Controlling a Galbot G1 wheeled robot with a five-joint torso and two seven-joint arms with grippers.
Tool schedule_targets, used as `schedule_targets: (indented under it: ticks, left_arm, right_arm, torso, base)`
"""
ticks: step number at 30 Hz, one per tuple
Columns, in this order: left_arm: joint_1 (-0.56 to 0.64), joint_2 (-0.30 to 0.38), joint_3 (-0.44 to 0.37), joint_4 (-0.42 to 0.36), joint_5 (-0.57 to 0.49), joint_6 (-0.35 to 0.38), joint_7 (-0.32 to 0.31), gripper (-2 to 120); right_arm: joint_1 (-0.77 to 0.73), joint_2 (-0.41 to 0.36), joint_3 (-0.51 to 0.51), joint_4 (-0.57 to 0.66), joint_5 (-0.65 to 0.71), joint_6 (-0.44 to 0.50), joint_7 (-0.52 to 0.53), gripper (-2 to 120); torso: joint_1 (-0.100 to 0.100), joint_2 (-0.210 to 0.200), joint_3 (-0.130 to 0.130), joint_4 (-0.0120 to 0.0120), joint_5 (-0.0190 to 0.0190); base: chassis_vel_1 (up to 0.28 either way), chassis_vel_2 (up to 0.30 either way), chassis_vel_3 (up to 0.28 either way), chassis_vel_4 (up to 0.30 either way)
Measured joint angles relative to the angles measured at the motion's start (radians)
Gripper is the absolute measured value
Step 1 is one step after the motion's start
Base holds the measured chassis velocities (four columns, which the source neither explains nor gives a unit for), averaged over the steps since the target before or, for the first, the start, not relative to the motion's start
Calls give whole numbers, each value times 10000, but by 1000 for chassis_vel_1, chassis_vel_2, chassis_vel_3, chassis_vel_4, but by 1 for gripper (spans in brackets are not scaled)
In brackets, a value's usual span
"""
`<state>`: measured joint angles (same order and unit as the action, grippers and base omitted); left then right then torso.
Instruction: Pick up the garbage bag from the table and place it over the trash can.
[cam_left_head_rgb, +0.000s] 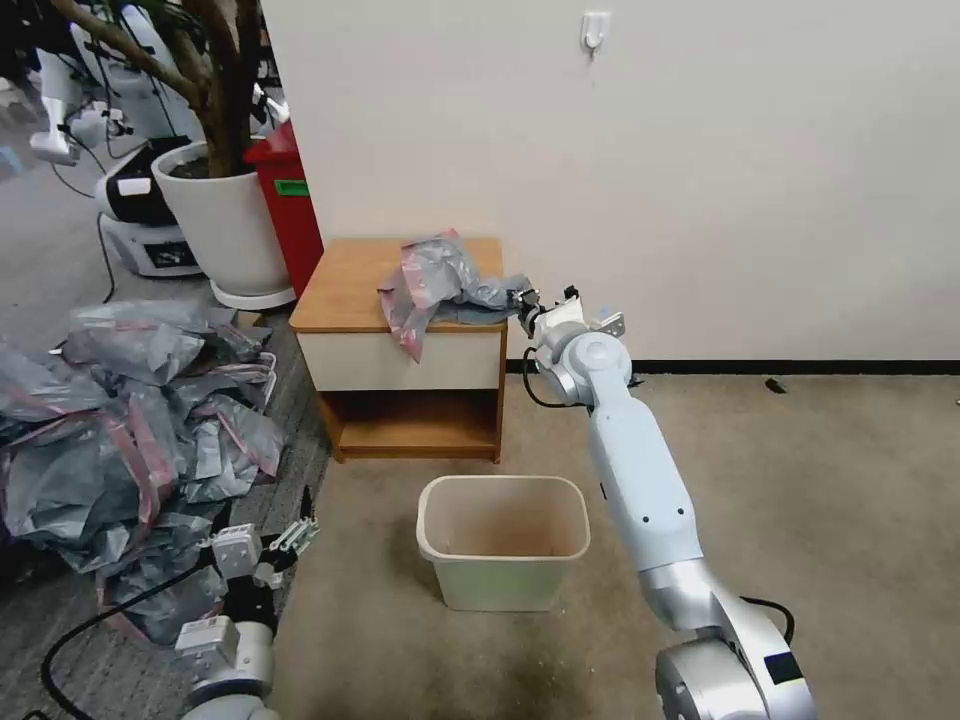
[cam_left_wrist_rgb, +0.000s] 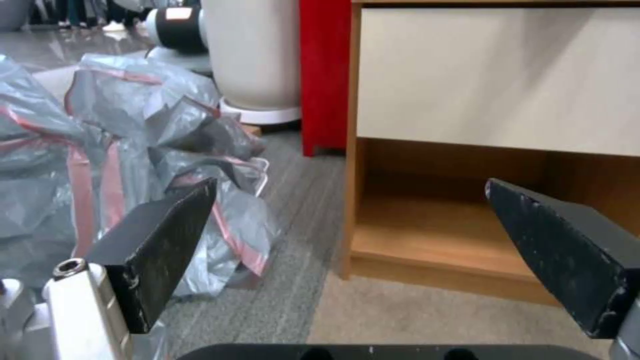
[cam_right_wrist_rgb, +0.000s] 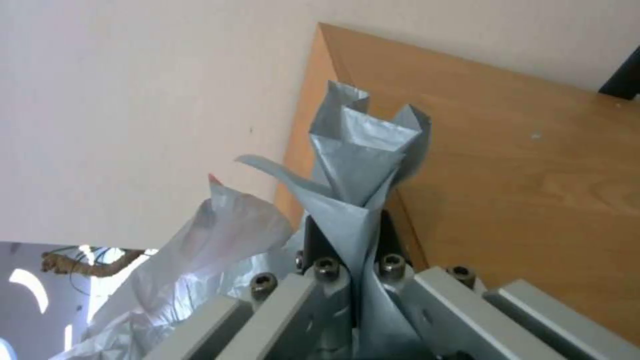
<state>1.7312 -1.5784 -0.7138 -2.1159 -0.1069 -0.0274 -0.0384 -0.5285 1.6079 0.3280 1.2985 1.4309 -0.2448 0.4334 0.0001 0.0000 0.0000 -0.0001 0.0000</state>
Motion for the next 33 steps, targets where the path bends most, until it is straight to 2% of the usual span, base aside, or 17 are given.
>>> schedule_targets:
  ticks: [13,21,25,27,29,30,33]
  left_arm:
    - [-51,318,-117,53,-62,0,0,100]
    - [-142,375,-61,84,-68,25,-2,100]
    - [-177,362,-28,84,-69,46,-2,100]
    - [-183,350,-26,85,-68,48,-2,100]
    - [-215,287,-14,92,-61,52,0,100]
    - [-215,287,-14,92,-61,52,0,100]
    - [-242,187,5,105,-48,54,9,100]
  right_arm:
    - [-739,-48,-249,1570,430,-25,472,0]
    - [-1816,-1119,-444,3361,858,-24,850,0]
    - [-2945,-1811,-831,4886,1121,-24,1112,0]
    - [-3085,-1866,-886,5041,1127,-24,1130,0]
    - [-4176,-2148,-1407,5989,1104,-31,1315,0]
    - [-4176,-2148,-1407,5989,1104,-31,1315,0]
    - [-5782,-2198,-2243,6923,479,-58,1460,0]
  torso:
    - [0,0,0,4,1]
    - [-1,1,0,-1,1]
    - [-1,0,0,-1,3]
    - [-1,0,0,0,2]
    - [-2,1,-1,-1,0]
    - [-2,1,-1,-1,0]
    - [-2,1,-1,1,-1]
  base:
    - [0,0,0,0]
    - [0,0,0,0]
    - [0,0,0,0]
    - [0,0,0,0]
    - [0,0,0,0]
    - [0,0,0,0]
    - [0,0,0,0]
